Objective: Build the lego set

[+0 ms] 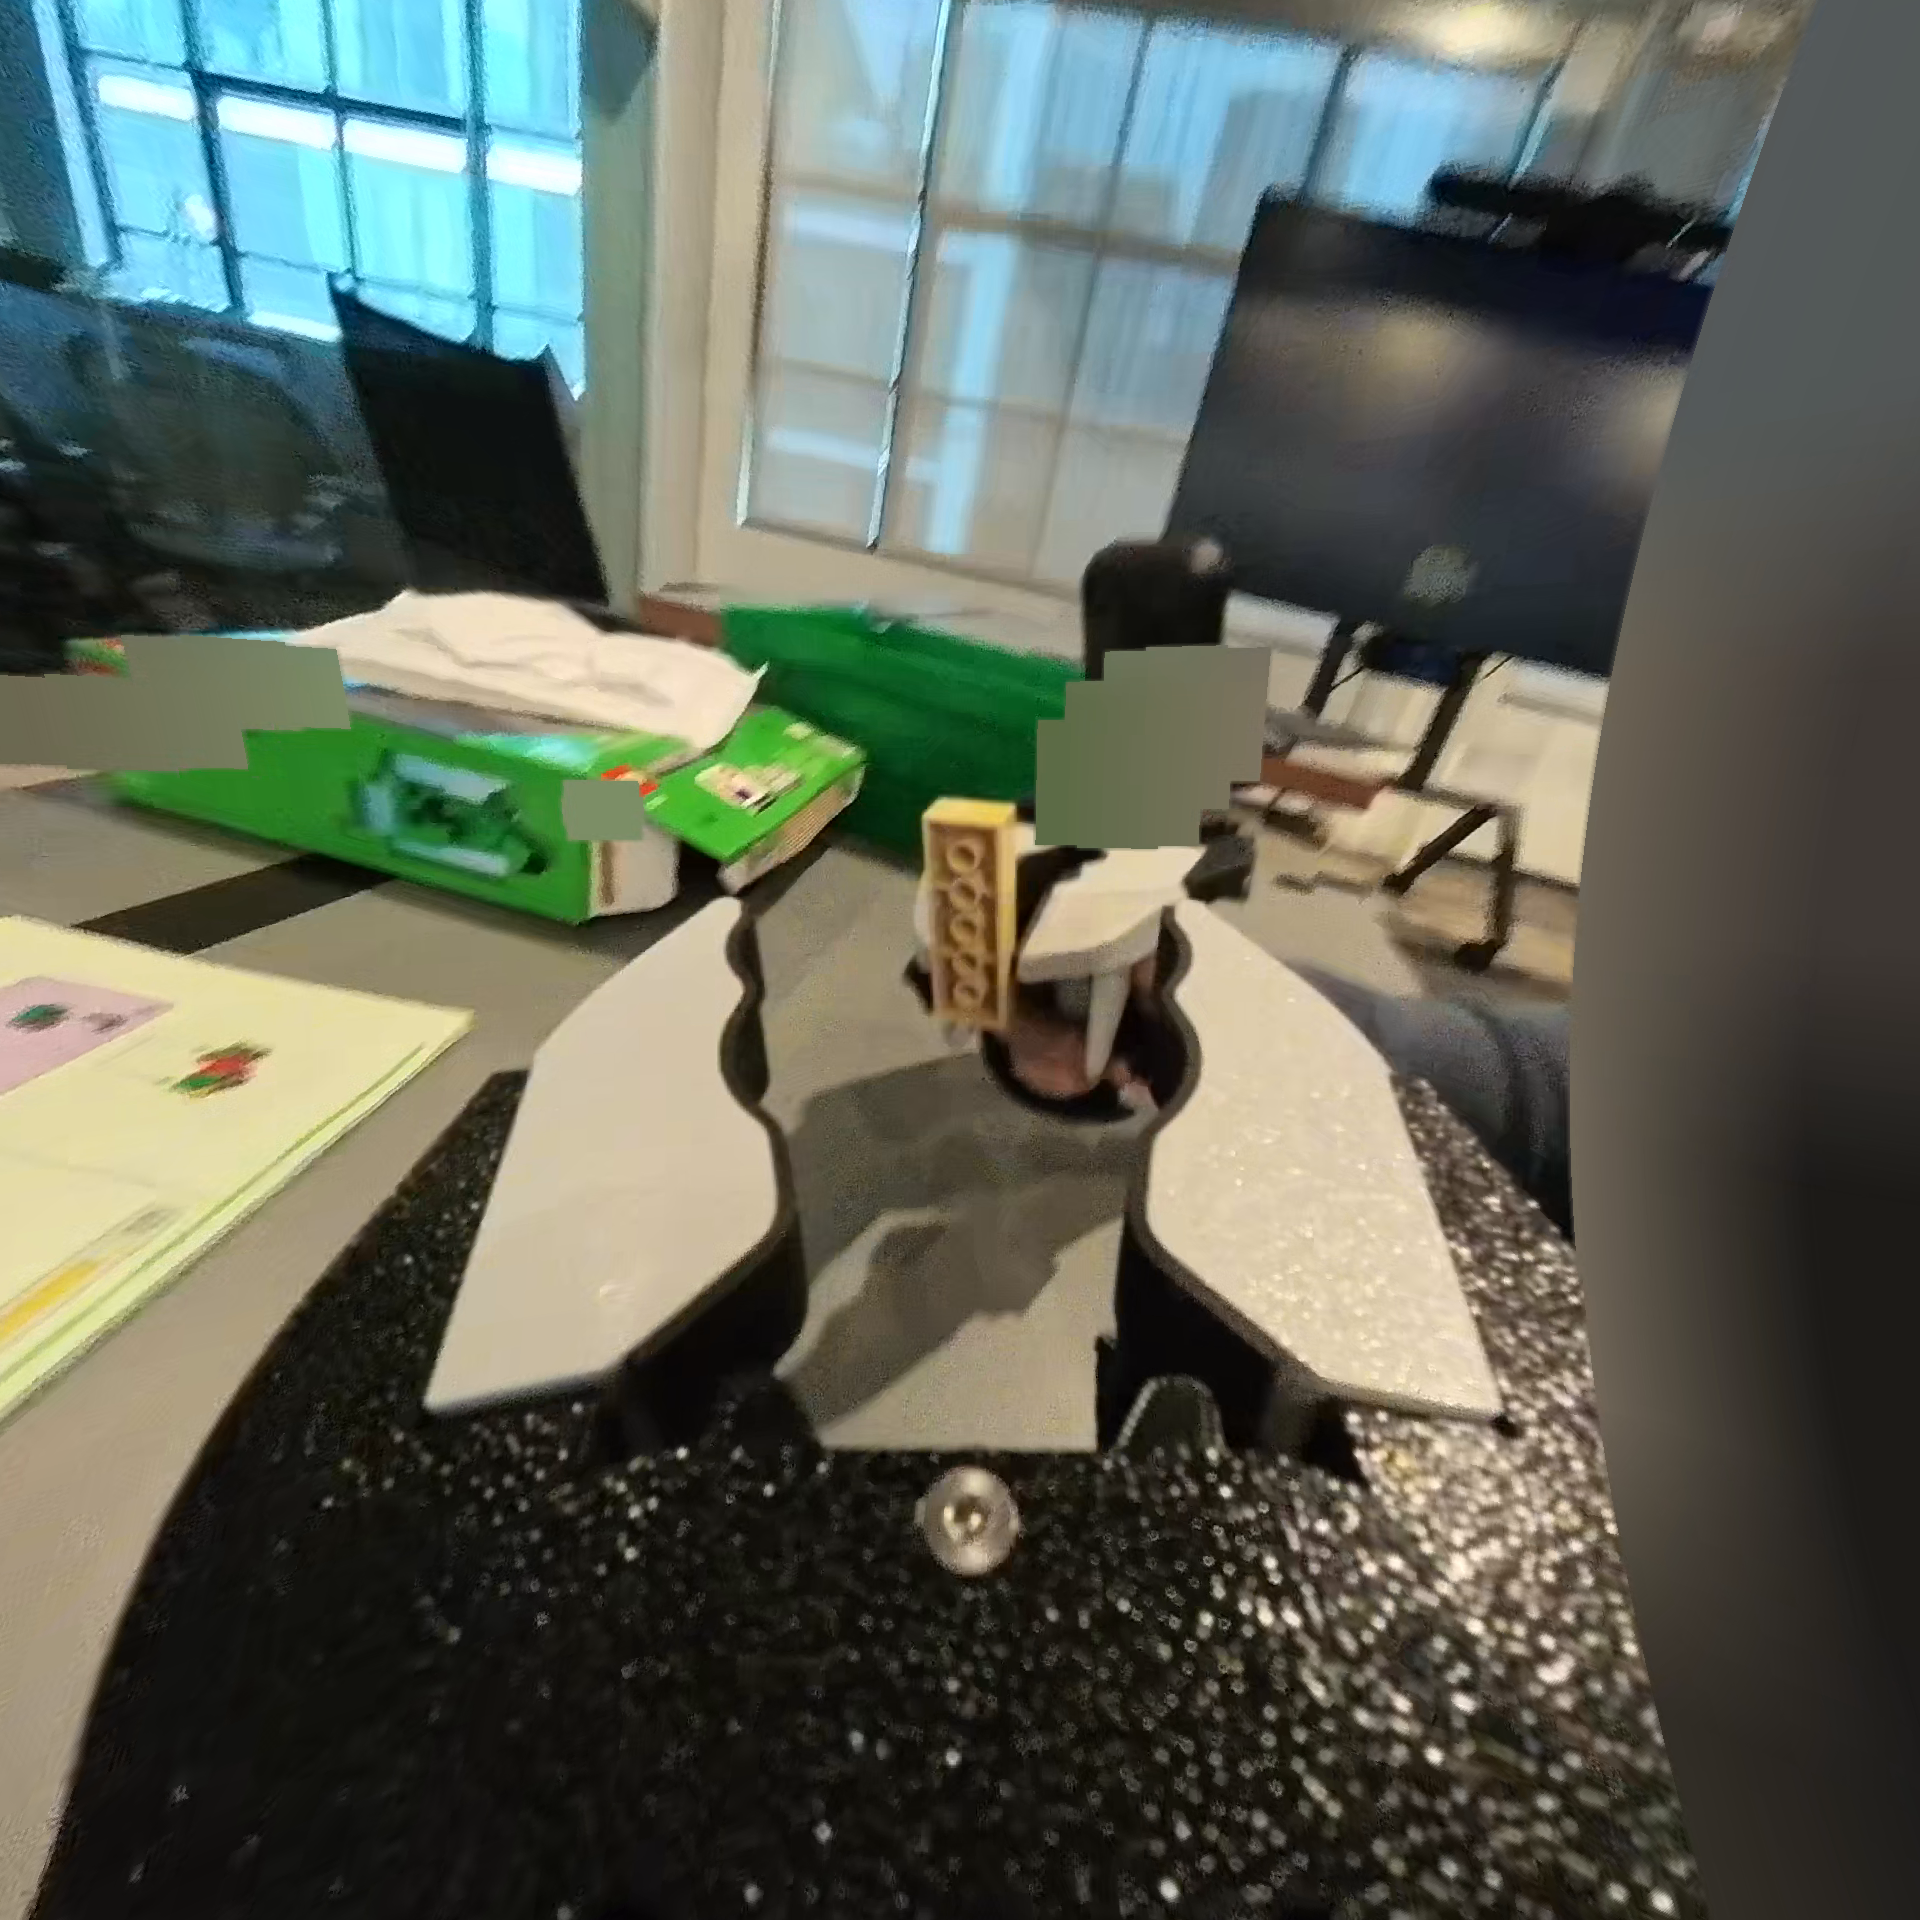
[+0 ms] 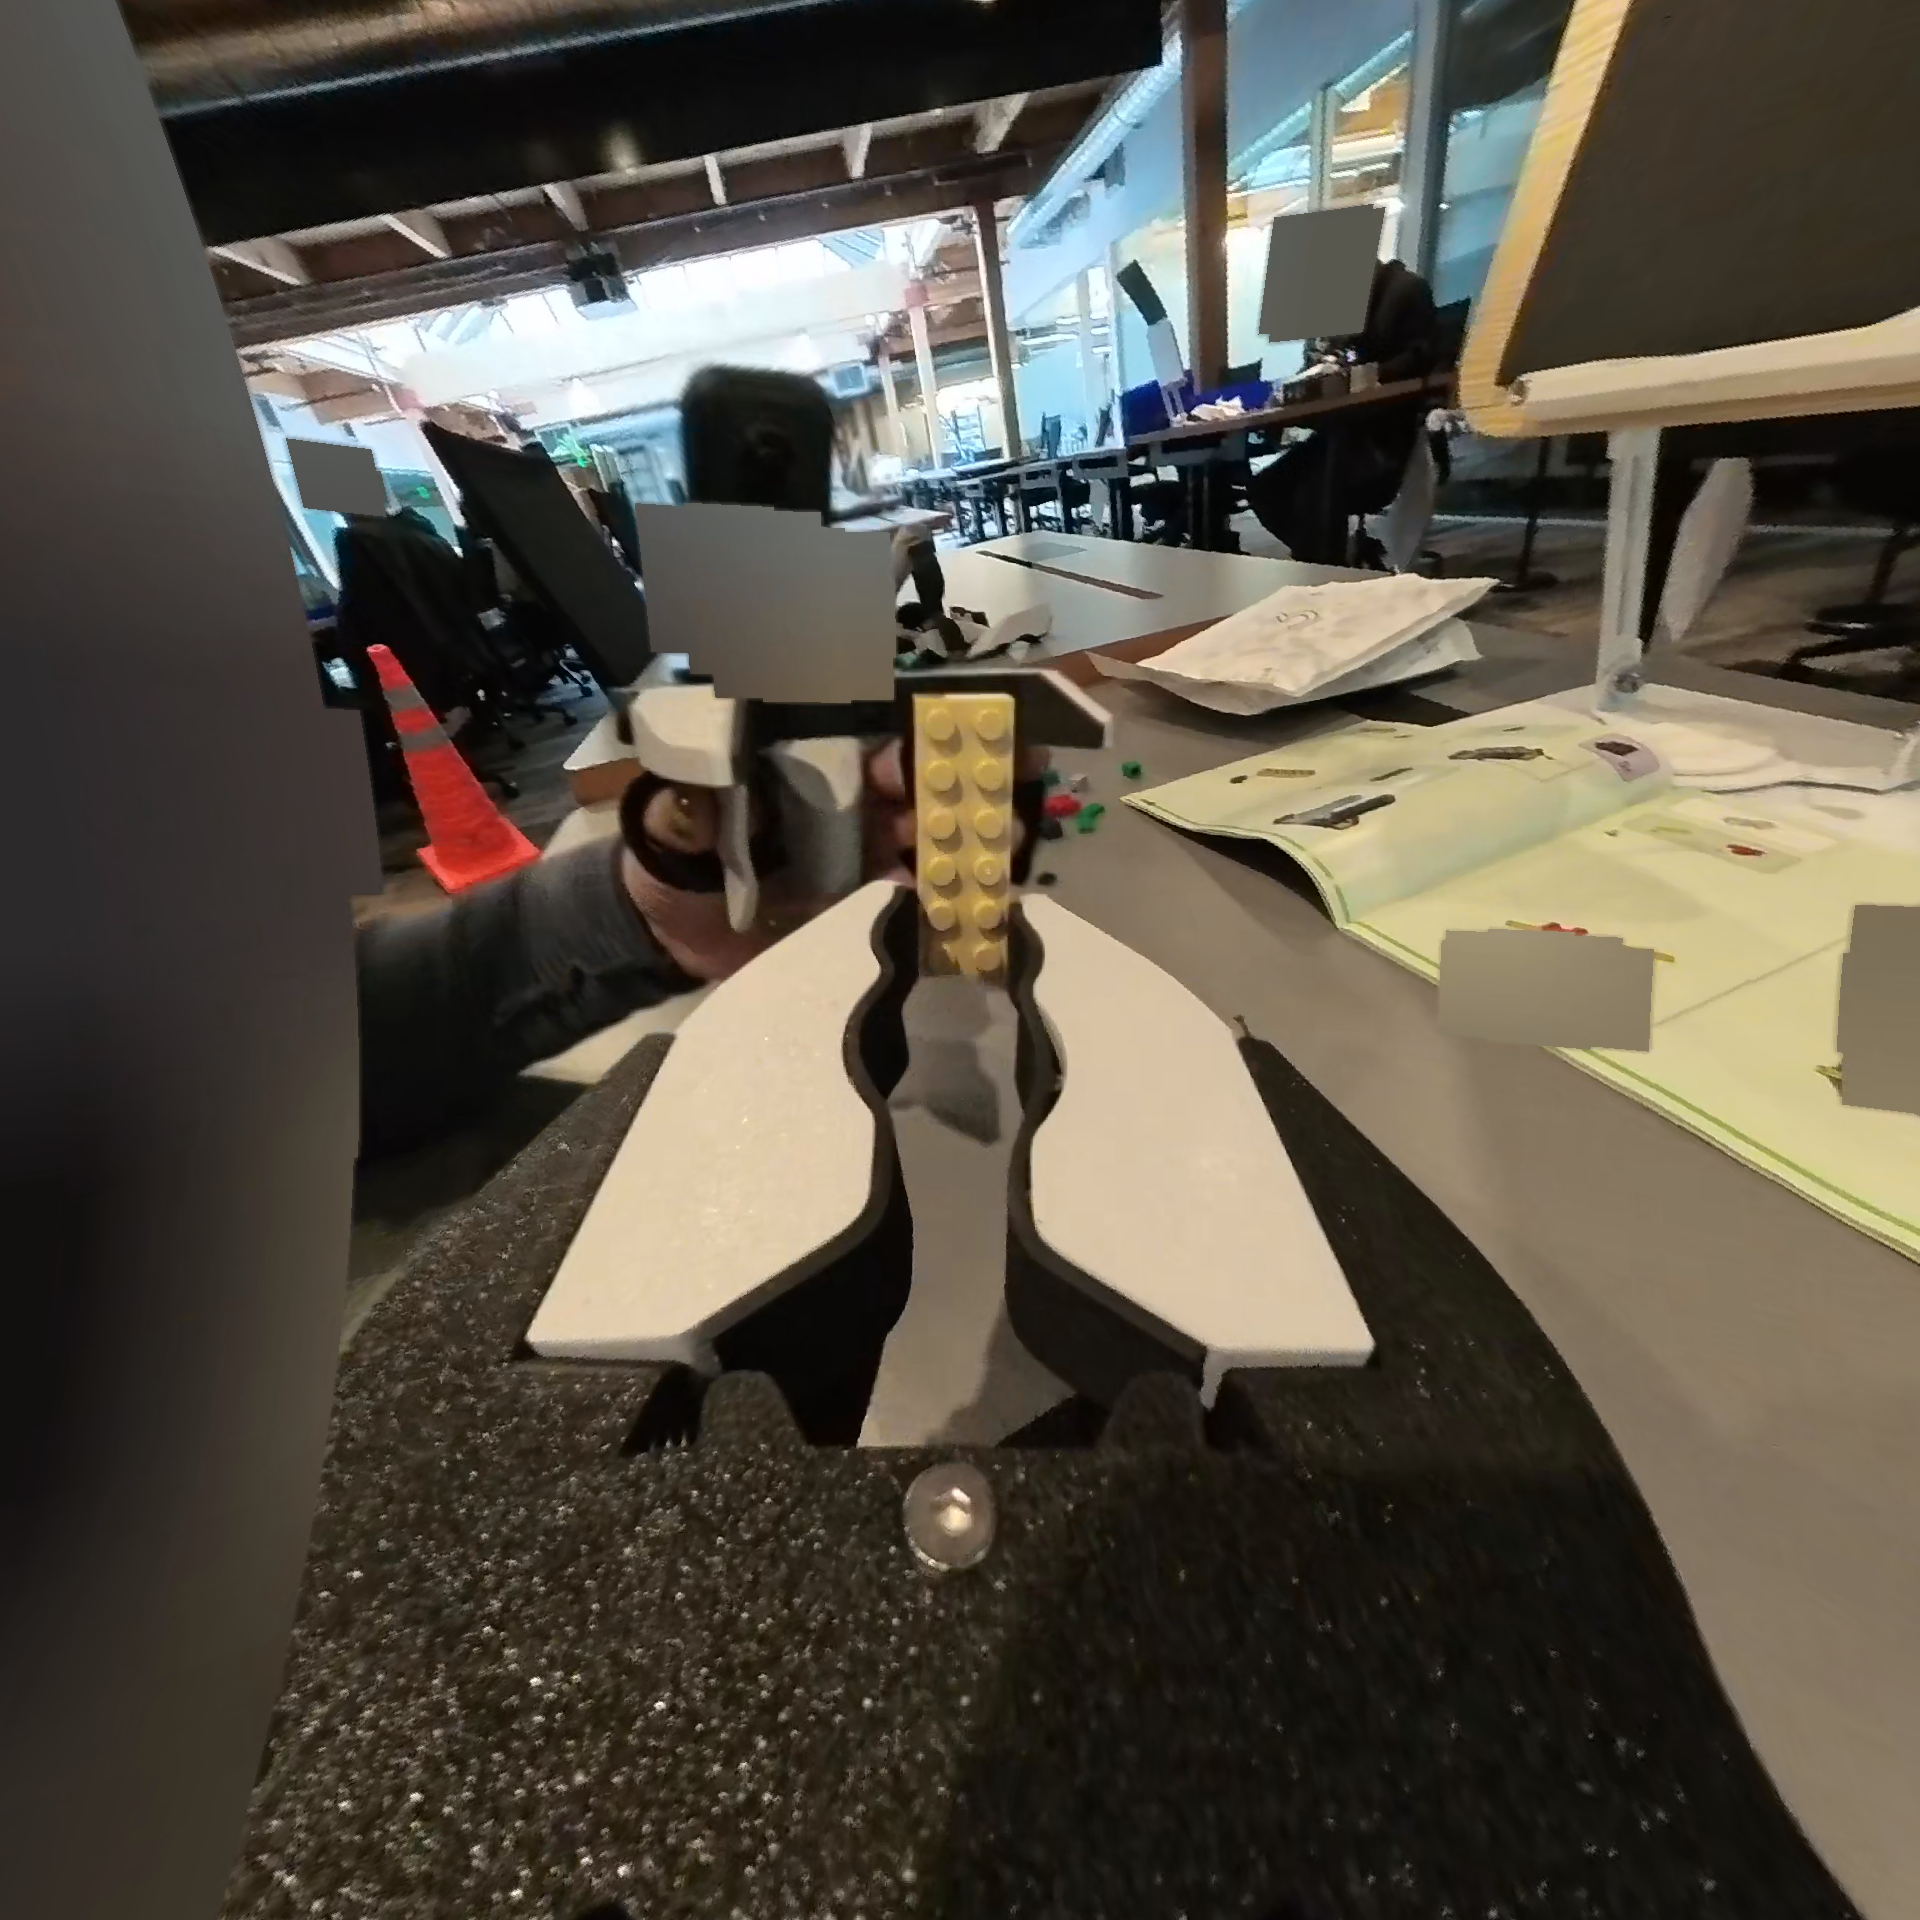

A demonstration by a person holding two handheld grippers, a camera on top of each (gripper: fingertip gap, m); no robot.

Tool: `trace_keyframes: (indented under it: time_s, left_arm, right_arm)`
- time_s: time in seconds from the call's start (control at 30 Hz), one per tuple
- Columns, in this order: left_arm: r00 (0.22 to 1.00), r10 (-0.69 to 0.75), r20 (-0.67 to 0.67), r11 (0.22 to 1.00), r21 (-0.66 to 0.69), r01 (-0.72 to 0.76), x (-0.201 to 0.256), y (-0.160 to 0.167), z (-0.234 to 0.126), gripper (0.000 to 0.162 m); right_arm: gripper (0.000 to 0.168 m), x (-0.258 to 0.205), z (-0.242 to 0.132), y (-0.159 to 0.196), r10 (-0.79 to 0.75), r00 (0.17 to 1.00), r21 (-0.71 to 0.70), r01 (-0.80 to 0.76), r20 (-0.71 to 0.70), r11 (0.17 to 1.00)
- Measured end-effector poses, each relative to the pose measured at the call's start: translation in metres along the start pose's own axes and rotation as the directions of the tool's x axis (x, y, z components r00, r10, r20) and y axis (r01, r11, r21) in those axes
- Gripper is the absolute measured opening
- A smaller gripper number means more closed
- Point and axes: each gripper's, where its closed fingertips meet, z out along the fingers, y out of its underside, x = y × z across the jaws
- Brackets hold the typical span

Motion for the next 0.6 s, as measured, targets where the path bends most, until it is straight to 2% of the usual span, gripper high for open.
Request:
trace_keyframes:
  time_s: [0.1, 0.23, 0.3, 0.43, 0.53, 0.6]
  left_arm:
    - [0.987, 0.11, 0.12, 0.989, -0.108, -0.097, -0.005, 0.003, -0.019, 0.073]
    - [0.958, 0.182, 0.223, 0.98, -0.115, -0.159, 0.003, -0.006, -0.059, 0.066]
    - [0.936, 0.202, 0.288, 0.978, -0.115, -0.175, 0.001, -0.009, -0.086, 0.058]
    - [0.847, 0.253, 0.466, 0.964, -0.19, -0.184, -0.016, -0.01, -0.148, 0.054]
    - [0.761, 0.272, 0.589, 0.955, -0.262, -0.138, -0.031, -0.006, -0.196, 0.054]
    - [0.722, 0.266, 0.638, 0.957, -0.265, -0.119, -0.033, -0.007, -0.223, 0.054]
  right_arm:
    - [0.016, 0.005, -0.003, 0.004, -0.028, 0.999, -0.041, 0.027, -0.035, 0.999]
    - [0.016, 0.007, 0.002, 0.01, -0.035, 0.998, -0.083, 0.03, -0.055, 0.996]
    - [0.016, 0.007, 0.005, 0.014, -0.053, 0.996, -0.129, 0.044, -0.067, 0.991]
    - [0.016, 0.017, 0.007, 0.022, -0.127, 0.984, -0.255, 0.093, -0.121, 0.962]
    - [0.016, 0.023, 0.007, 0.026, -0.158, 0.978, -0.33, 0.106, -0.136, 0.938]
    - [0.016, 0.029, 0.006, 0.03, -0.185, 0.972, -0.391, 0.116, -0.144, 0.913]
